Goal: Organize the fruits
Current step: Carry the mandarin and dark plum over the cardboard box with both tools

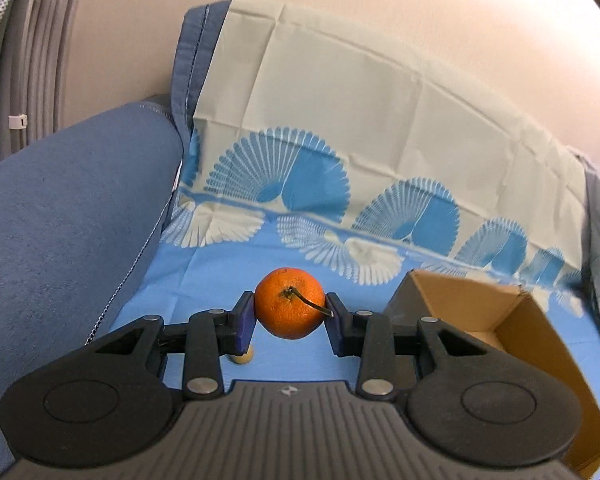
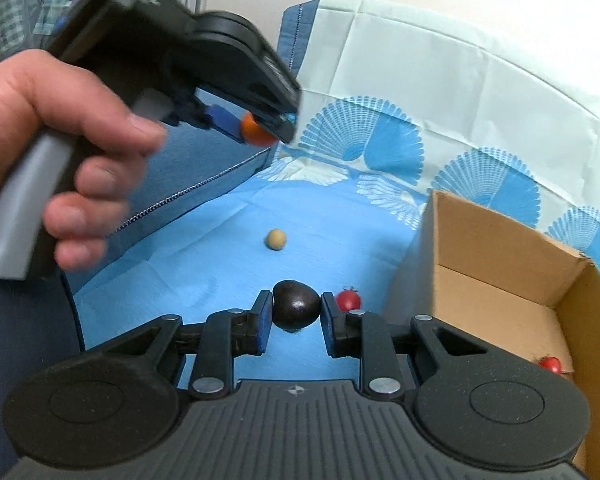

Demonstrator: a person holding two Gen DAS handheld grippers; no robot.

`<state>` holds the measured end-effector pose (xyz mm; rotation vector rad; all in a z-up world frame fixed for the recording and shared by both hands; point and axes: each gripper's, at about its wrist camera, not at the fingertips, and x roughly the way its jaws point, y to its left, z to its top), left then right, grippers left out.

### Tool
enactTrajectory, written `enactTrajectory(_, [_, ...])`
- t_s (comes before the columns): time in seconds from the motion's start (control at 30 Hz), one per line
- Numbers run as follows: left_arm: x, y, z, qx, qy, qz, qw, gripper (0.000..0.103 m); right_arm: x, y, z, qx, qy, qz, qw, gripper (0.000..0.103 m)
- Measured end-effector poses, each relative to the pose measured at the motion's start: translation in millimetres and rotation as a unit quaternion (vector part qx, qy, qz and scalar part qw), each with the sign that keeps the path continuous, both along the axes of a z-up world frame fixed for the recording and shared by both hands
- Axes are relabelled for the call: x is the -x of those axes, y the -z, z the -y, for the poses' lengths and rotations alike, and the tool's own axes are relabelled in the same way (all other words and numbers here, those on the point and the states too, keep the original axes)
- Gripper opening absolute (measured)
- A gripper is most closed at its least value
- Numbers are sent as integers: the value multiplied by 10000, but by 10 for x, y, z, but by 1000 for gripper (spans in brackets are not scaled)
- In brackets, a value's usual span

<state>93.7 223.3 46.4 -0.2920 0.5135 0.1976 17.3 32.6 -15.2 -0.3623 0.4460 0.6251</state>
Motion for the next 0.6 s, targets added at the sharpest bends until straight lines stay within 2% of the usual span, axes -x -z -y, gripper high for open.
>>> enactTrajectory(0.13, [99, -41, 96, -40, 87, 140, 9999, 41, 59, -67, 147, -17, 7, 187, 9998, 27])
enactTrajectory(0.3, [196, -71, 268, -205, 235, 257, 9992, 41, 100, -281, 404, -178, 88, 633, 9978, 27])
enactTrajectory(0.47, [259, -76, 400, -391, 371, 357, 9979, 41, -33, -625, 848, -562, 300, 1017, 9928, 27])
enactTrajectory(0.6, [281, -68, 436, -382, 401, 440, 9975, 41, -238, -742, 1227, -525, 635, 1217, 9891, 27])
